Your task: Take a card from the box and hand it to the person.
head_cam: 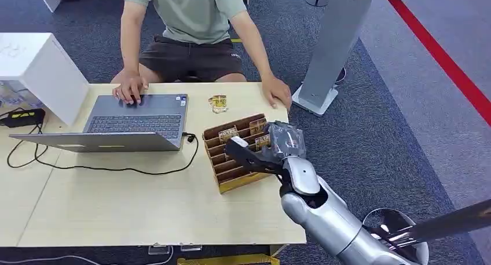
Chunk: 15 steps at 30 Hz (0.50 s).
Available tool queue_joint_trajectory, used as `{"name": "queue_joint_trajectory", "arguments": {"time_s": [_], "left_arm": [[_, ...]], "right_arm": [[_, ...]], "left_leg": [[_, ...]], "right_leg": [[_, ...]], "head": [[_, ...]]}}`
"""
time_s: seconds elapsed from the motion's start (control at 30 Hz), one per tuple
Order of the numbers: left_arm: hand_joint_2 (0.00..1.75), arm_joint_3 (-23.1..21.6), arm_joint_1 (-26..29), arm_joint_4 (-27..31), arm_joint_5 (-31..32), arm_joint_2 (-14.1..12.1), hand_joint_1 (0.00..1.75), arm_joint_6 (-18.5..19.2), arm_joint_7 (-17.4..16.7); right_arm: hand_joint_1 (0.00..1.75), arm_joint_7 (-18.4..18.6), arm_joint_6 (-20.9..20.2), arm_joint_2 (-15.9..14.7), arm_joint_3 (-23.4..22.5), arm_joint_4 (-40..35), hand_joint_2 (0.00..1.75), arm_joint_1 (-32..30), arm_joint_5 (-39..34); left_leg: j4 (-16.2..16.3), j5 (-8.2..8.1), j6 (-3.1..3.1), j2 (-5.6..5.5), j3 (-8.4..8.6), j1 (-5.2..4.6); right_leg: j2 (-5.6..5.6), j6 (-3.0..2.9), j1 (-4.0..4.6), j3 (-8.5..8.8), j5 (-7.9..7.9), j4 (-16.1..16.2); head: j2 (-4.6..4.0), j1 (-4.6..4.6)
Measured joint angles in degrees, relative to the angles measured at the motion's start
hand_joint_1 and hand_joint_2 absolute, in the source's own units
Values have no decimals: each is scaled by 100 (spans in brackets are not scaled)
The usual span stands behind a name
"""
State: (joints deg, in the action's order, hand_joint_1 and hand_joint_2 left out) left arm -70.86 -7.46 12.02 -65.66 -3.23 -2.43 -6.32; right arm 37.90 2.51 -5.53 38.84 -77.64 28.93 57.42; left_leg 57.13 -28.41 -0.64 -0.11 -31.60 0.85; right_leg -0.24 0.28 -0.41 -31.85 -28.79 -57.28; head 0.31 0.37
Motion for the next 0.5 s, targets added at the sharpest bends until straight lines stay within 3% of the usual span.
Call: {"name": "queue_joint_trajectory", "arguments": {"time_s": [0.13, 0.33, 0.5], "left_arm": [[0, 0, 3, 0, -13, 2, 0, 2, -44], [0, 2, 20, 0, -59, 9, 0, 2, -55], [0, 2, 22, 0, -63, 17, 0, 2, -55]], "right_arm": [[75, -129, 57, 98, 29, 291, 175, 74, -101], [61, -256, 125, 260, 85, 717, 175, 200, -153], [65, -260, 164, 324, 125, 870, 175, 249, -155]], "left_leg": [[0, 0, 0, -1, -1, 0], [0, 0, 0, 0, -1, 0], [0, 0, 0, 0, -1, 0]], "right_leg": [[0, 0, 0, 0, 0, 0], [0, 0, 0, 0, 0, -1], [-1, 0, 0, 0, 0, -1]], "head": [[0, 0], [0, -9], [0, 2]]}}
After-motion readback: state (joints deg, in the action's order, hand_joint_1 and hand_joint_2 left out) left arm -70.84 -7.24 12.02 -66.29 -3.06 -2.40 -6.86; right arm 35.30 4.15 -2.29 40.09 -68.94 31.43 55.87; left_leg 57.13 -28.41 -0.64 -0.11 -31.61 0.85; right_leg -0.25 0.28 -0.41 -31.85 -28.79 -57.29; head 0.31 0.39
